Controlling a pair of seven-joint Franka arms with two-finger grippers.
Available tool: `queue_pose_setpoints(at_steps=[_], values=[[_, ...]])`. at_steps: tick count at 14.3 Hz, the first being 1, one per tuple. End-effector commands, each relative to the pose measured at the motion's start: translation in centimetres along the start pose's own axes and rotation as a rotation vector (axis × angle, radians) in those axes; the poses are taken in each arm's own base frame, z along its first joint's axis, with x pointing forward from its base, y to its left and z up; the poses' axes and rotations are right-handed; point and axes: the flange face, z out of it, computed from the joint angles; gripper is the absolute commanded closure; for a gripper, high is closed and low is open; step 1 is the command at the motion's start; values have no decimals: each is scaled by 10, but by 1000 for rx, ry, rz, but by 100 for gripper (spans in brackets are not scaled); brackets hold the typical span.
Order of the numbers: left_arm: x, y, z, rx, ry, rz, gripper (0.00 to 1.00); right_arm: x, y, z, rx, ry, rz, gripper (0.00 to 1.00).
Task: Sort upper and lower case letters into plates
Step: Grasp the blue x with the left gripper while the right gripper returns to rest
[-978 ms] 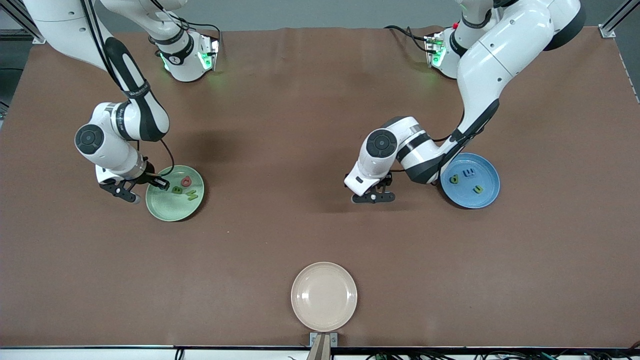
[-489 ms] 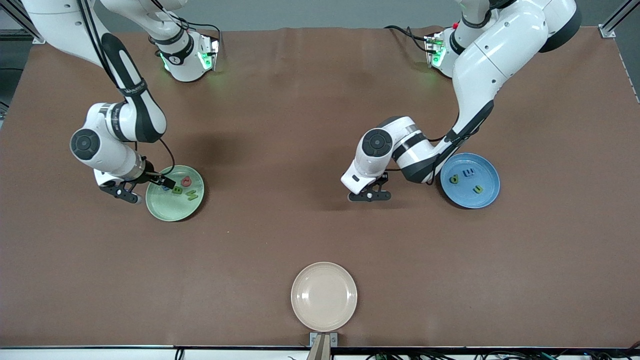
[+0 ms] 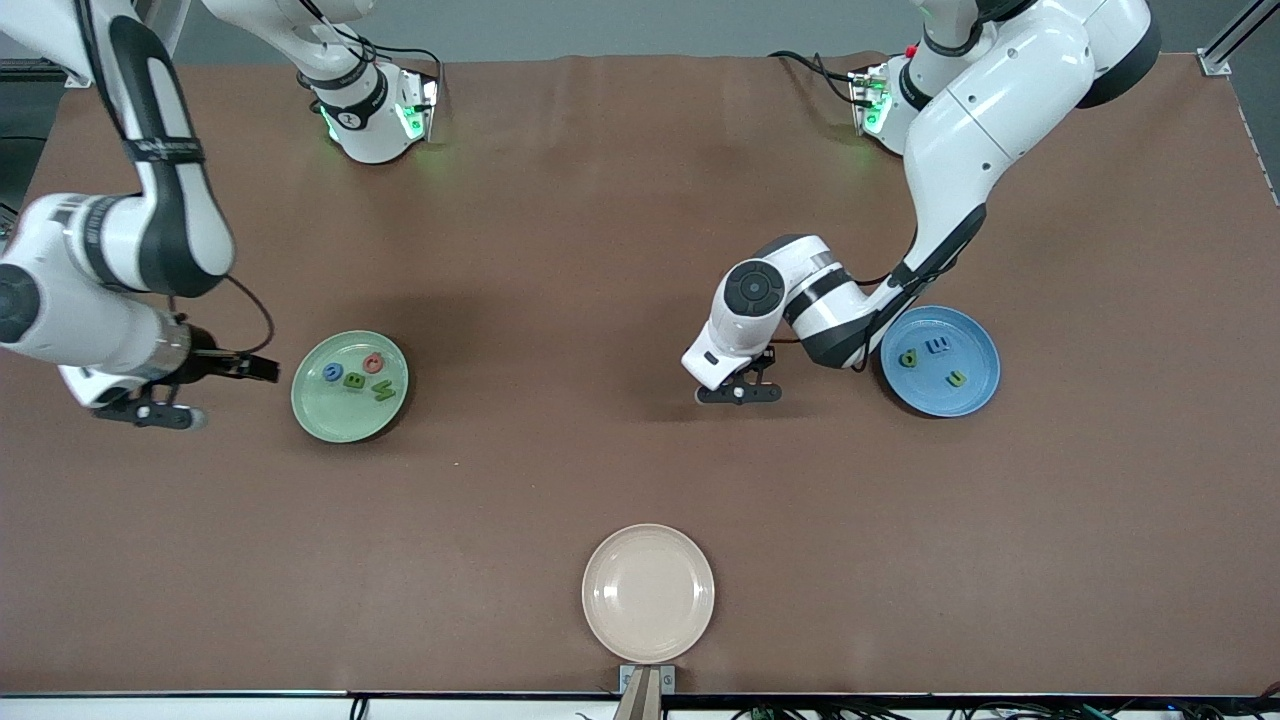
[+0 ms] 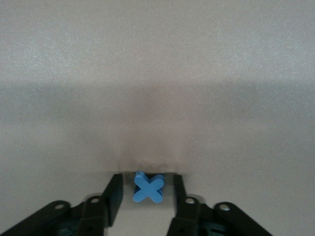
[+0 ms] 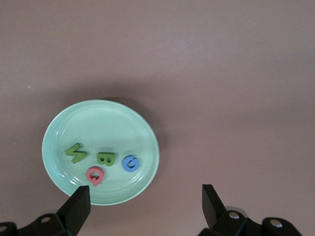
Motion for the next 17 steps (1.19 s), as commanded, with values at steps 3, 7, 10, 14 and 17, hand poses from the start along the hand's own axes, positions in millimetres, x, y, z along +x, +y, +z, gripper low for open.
queue_pose_setpoints(at_steps=[3, 7, 10, 14, 17], values=[[5, 5, 0, -6, 14, 11, 64, 22, 11, -76, -50, 61, -55, 0], [0, 9, 2, -2, 11, 21, 77, 23, 29, -113, -34, 56, -25, 0], [5, 3, -3, 18, 19, 24, 83, 19, 30, -130, -34, 40, -32, 0], [21, -27, -38, 96, 36, 78, 83, 15, 29, -141, -27, 30, -25, 0], [33, -69, -73, 143, 46, 113, 83, 16, 20, -152, -32, 51, -39, 0]])
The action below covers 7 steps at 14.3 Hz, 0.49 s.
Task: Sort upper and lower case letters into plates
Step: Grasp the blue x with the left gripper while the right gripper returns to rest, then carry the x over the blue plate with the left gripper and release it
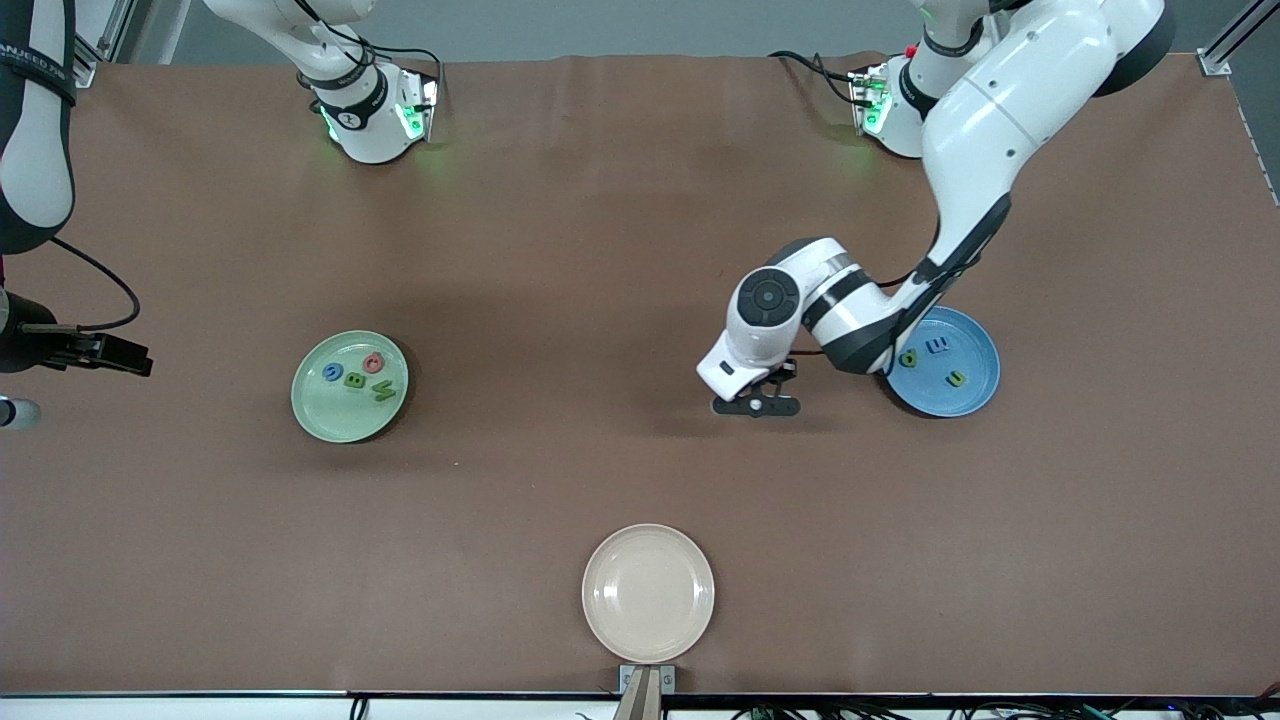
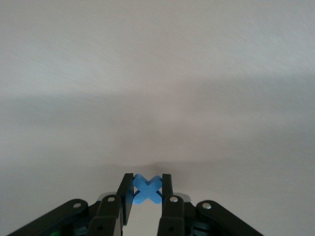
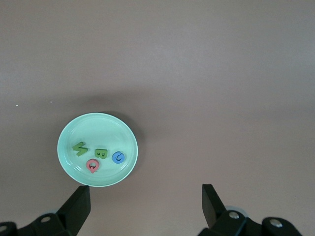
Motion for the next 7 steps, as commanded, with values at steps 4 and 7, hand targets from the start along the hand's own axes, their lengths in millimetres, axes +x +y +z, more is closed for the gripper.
queue_pose_setpoints(at_steps=[4, 7], values=[[-3, -134, -48, 12, -11, 102, 83, 4, -3, -20, 32, 31, -2, 0], [-19, -210, -42, 2, -35, 177, 83, 1, -9, -18, 71, 2, -1, 0]])
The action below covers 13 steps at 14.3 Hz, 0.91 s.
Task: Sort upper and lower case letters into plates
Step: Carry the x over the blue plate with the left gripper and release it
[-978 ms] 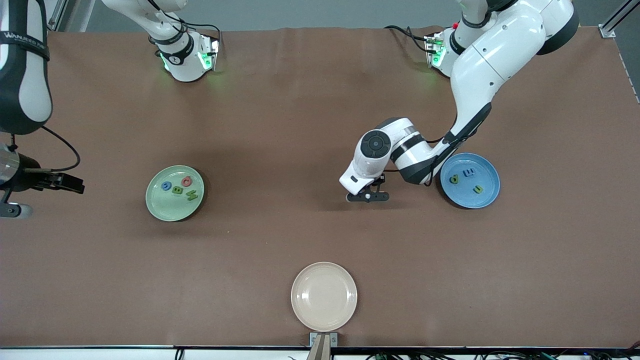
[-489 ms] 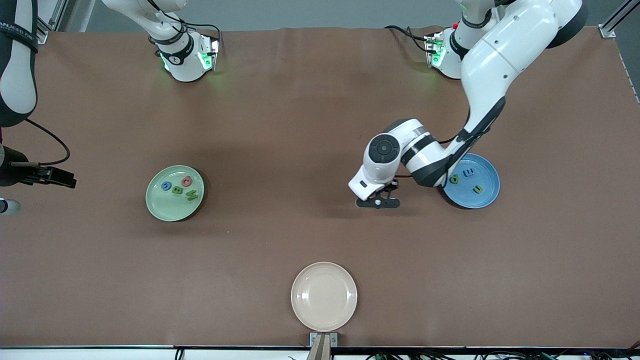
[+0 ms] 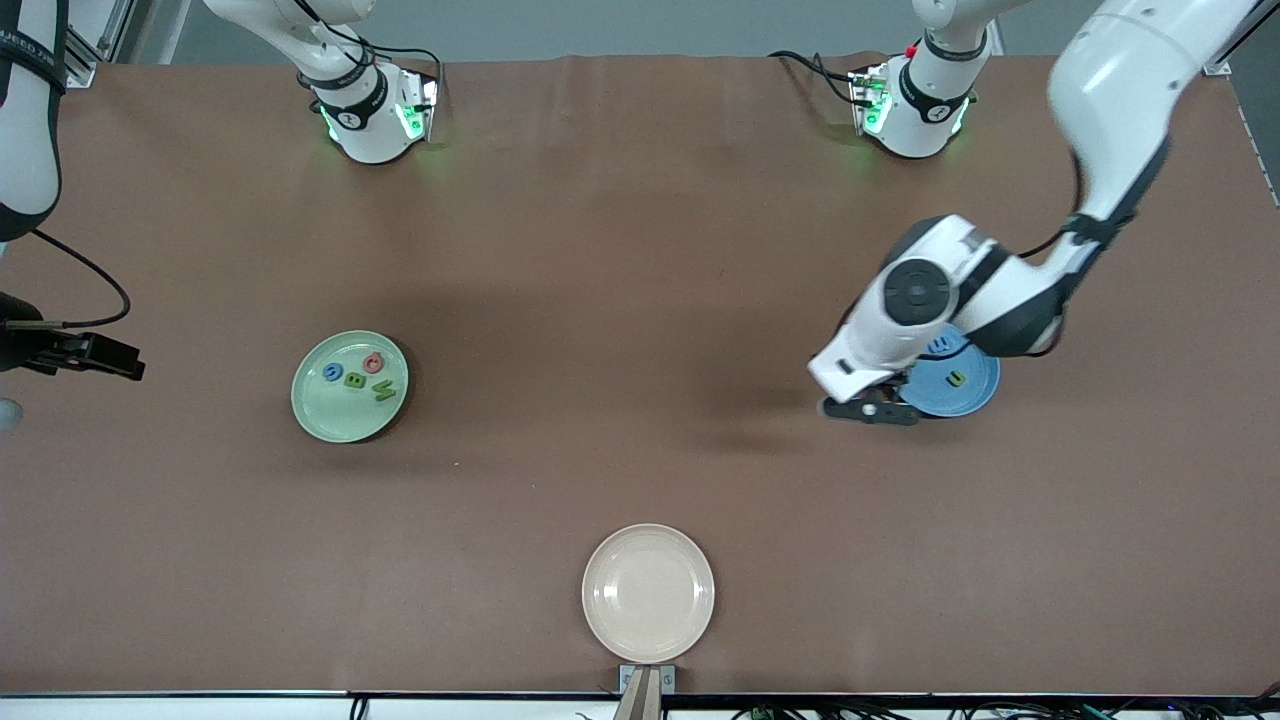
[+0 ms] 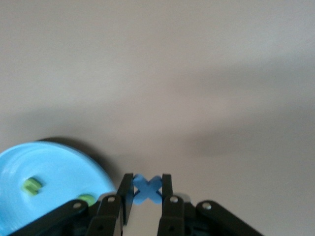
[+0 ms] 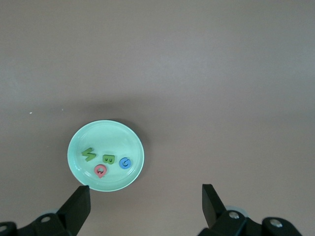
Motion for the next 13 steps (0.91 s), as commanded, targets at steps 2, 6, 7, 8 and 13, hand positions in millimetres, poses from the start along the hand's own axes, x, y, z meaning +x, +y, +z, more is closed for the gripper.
queue_pose_setpoints(at_steps=[2, 6, 7, 8, 13], values=[[-43, -83, 20, 58, 0, 119, 83, -6, -8, 2, 52, -63, 0, 0], [-67, -129, 49, 58, 3, 215, 83, -18, -1, -5, 55, -99, 7, 0], [-71, -134, 57, 62, 14, 239, 83, -22, -1, -8, 56, -97, 6, 0], [-75, -138, 65, 63, 21, 256, 83, -30, 0, -12, 58, -90, 8, 0], [-82, -158, 88, 67, 20, 282, 82, -79, 16, -17, 75, -7, 31, 0]])
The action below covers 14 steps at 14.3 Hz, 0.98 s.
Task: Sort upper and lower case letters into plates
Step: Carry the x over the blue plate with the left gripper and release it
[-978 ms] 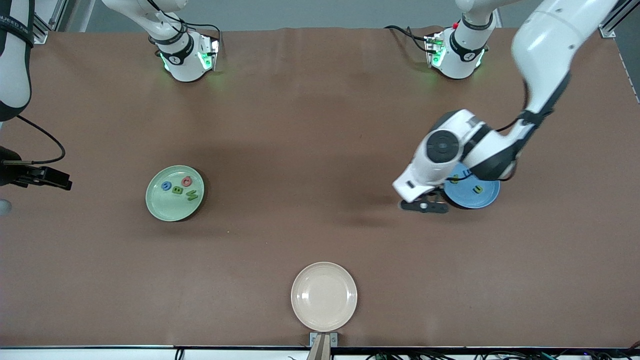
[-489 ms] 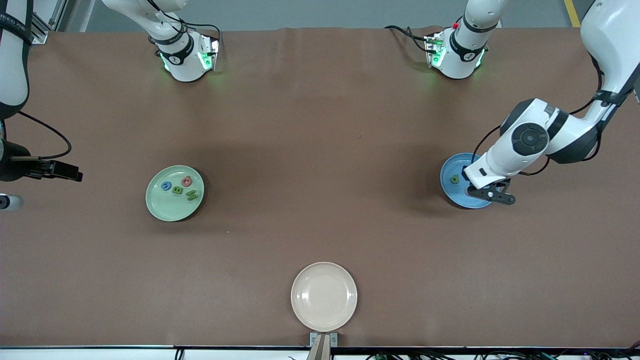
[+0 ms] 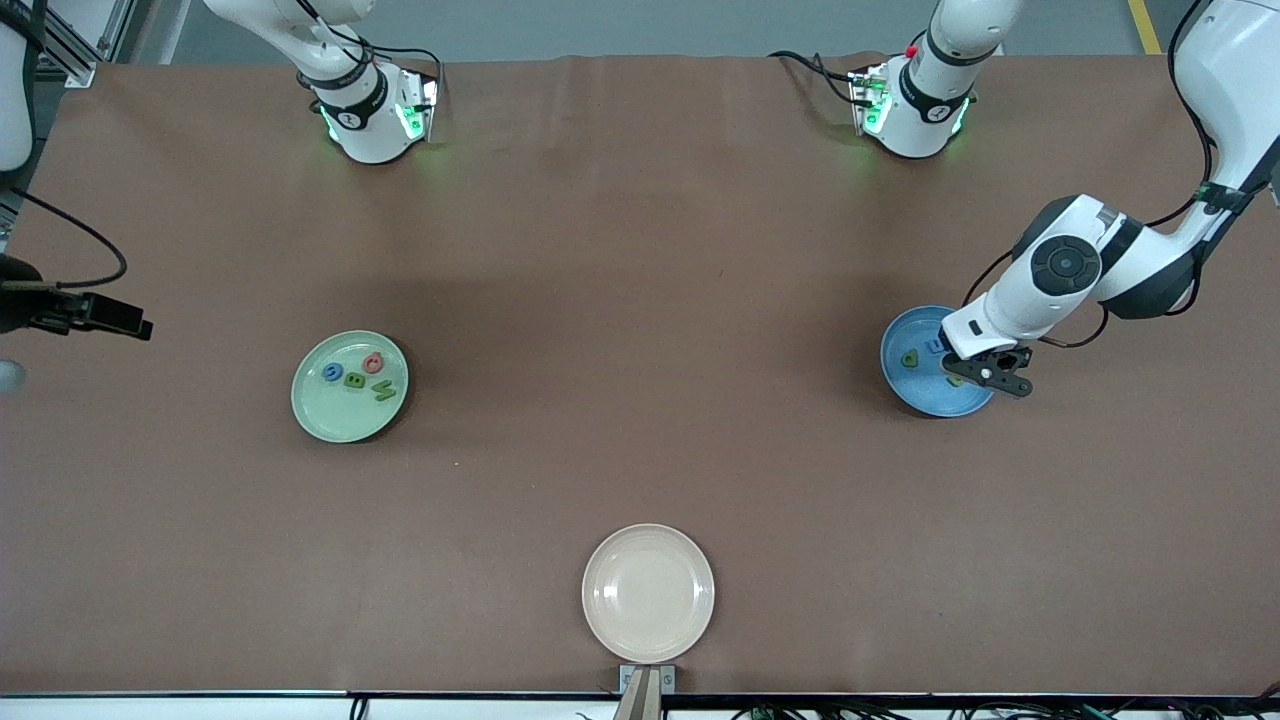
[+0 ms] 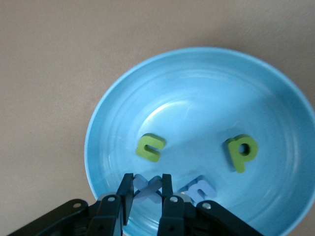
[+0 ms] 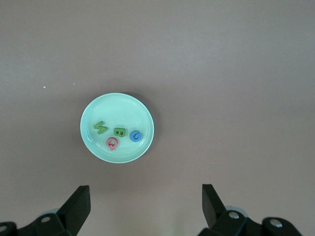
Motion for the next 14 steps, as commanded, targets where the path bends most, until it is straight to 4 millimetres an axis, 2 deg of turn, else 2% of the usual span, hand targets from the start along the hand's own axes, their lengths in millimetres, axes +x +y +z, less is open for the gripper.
queue_pose_setpoints(at_steps=[1, 4, 8, 10, 11, 13, 14], values=[[-2, -1, 6, -13, 22, 21, 82, -40, 6, 3, 31, 27, 9, 0], [-3, -2, 11, -18, 17, 21, 81, -51, 3, -5, 24, -1, -1, 0], [-4, -3, 14, -21, 13, 18, 80, -66, 6, -27, 25, 31, -5, 0], [-4, -3, 13, -21, 14, 16, 76, -71, 5, -34, 21, 46, -9, 0], [-4, -3, 13, -19, 14, 16, 59, -73, 5, -37, 13, 50, -14, 0], [-2, -6, 11, -15, 19, 14, 1, -76, 6, -41, 14, 53, -12, 0], [-1, -7, 9, -13, 21, 9, 0, -77, 3, -43, 10, 58, -18, 0]])
